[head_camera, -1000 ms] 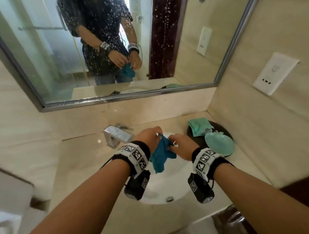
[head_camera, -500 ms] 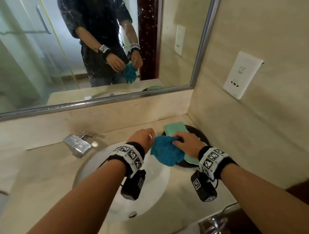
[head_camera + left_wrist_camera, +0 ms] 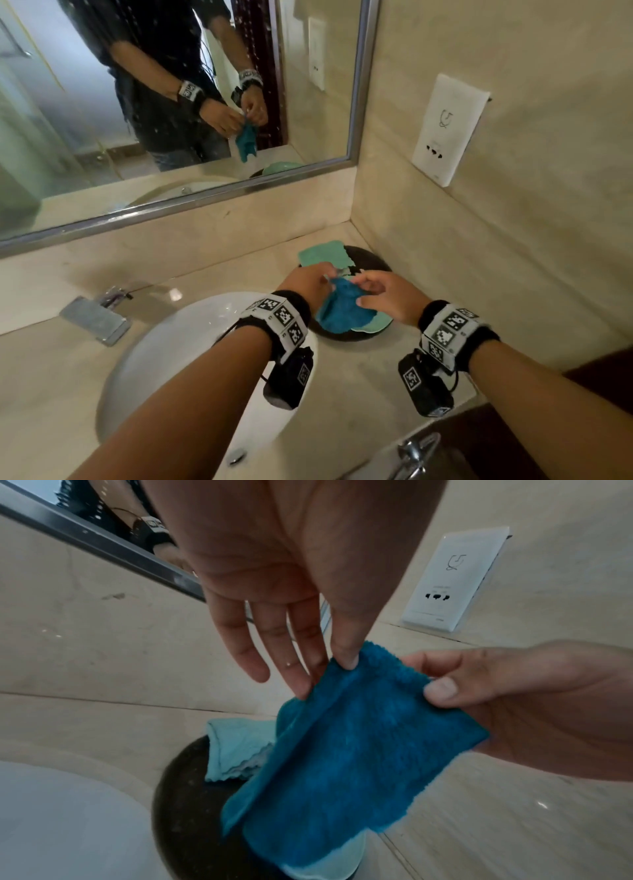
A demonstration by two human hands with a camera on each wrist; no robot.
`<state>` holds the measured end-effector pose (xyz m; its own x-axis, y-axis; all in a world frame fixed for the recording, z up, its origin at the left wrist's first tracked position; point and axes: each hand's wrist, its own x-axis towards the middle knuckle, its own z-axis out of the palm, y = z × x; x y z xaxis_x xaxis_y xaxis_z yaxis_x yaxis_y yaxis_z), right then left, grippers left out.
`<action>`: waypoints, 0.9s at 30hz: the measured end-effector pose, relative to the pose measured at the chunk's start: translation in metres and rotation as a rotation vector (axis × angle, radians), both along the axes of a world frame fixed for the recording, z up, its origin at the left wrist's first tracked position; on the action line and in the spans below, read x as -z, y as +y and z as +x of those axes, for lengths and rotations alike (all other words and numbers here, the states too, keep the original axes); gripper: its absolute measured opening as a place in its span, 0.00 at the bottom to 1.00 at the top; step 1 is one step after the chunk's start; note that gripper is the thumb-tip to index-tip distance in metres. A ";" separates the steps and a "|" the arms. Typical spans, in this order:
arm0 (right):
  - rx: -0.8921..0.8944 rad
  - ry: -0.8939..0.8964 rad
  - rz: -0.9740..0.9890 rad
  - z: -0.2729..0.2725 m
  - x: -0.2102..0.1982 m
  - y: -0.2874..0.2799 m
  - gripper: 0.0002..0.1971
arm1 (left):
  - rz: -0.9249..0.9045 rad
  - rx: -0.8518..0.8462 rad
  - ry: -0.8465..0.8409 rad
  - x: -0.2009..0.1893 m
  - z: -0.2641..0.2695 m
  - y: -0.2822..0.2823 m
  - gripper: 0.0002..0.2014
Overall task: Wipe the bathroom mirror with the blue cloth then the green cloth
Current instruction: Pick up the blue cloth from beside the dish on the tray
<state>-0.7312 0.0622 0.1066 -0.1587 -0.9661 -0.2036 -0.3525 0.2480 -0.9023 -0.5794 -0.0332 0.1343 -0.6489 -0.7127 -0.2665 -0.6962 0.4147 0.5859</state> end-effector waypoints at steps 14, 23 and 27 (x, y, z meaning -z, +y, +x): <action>0.040 0.283 0.088 -0.026 -0.010 -0.019 0.09 | 0.074 0.092 0.391 -0.008 -0.040 -0.034 0.11; 0.188 0.227 -0.005 -0.046 -0.007 -0.015 0.07 | 0.048 0.136 0.260 0.036 -0.046 -0.055 0.05; 0.256 0.264 -0.030 -0.053 -0.002 -0.012 0.14 | 0.036 0.056 0.068 0.065 -0.045 -0.059 0.08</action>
<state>-0.7841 0.0502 0.1086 -0.4394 -0.8932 -0.0952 -0.5040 0.3329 -0.7970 -0.6246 -0.0917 0.0693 -0.7050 -0.6654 -0.2452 -0.6303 0.4296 0.6466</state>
